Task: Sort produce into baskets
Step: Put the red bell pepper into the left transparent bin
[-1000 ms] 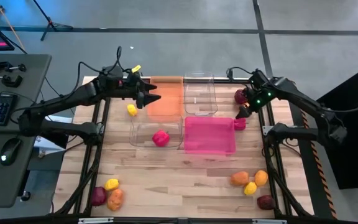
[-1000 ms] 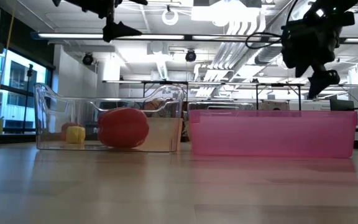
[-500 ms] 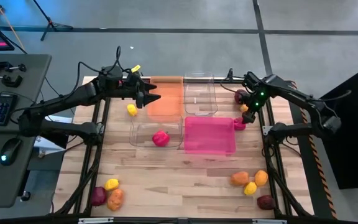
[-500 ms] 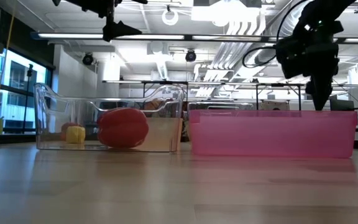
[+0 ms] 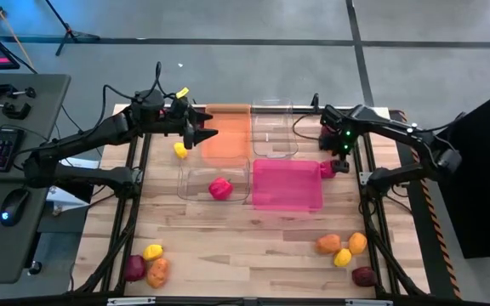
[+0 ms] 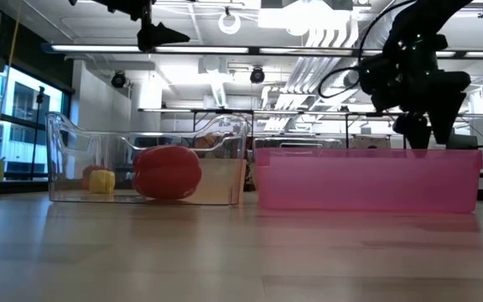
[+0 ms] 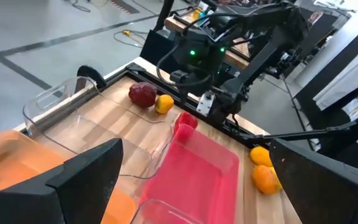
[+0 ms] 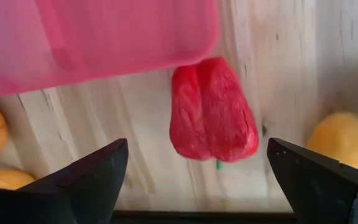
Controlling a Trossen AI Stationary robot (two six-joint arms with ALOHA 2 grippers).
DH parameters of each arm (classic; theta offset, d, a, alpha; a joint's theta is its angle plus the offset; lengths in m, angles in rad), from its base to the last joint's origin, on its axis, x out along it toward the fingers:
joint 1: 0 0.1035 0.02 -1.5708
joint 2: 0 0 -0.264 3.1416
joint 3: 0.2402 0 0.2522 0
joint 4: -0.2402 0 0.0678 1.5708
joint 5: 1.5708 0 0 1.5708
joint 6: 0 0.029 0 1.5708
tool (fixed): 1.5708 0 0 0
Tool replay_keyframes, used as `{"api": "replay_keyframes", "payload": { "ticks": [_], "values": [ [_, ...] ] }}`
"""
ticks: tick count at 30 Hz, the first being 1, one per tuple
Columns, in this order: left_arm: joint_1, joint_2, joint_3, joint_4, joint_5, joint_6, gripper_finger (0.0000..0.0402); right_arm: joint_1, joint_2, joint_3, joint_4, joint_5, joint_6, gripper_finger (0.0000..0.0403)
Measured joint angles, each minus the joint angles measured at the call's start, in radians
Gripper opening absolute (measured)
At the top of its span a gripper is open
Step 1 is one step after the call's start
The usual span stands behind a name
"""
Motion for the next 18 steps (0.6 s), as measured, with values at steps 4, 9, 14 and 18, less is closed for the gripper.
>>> {"api": "replay_keyframes", "payload": {
  "ticks": [4,9,14,18],
  "values": [
    [0.000,0.000,0.000,-0.001,-0.013,0.027,0.0390,0.063,-0.001,-0.018,0.057,0.042,0.001,0.0376],
    [0.001,-0.003,0.000,-0.002,-0.015,0.040,0.0390,0.120,0.000,-0.086,0.069,0.143,0.001,0.0376],
    [0.001,-0.005,0.000,-0.002,-0.060,0.048,0.0390,0.146,0.000,-0.143,0.122,0.148,0.030,0.0376],
    [0.001,-0.005,0.000,-0.001,-0.065,0.049,0.0390,0.161,0.000,-0.161,0.171,0.148,0.062,0.0376]
  ]
}}
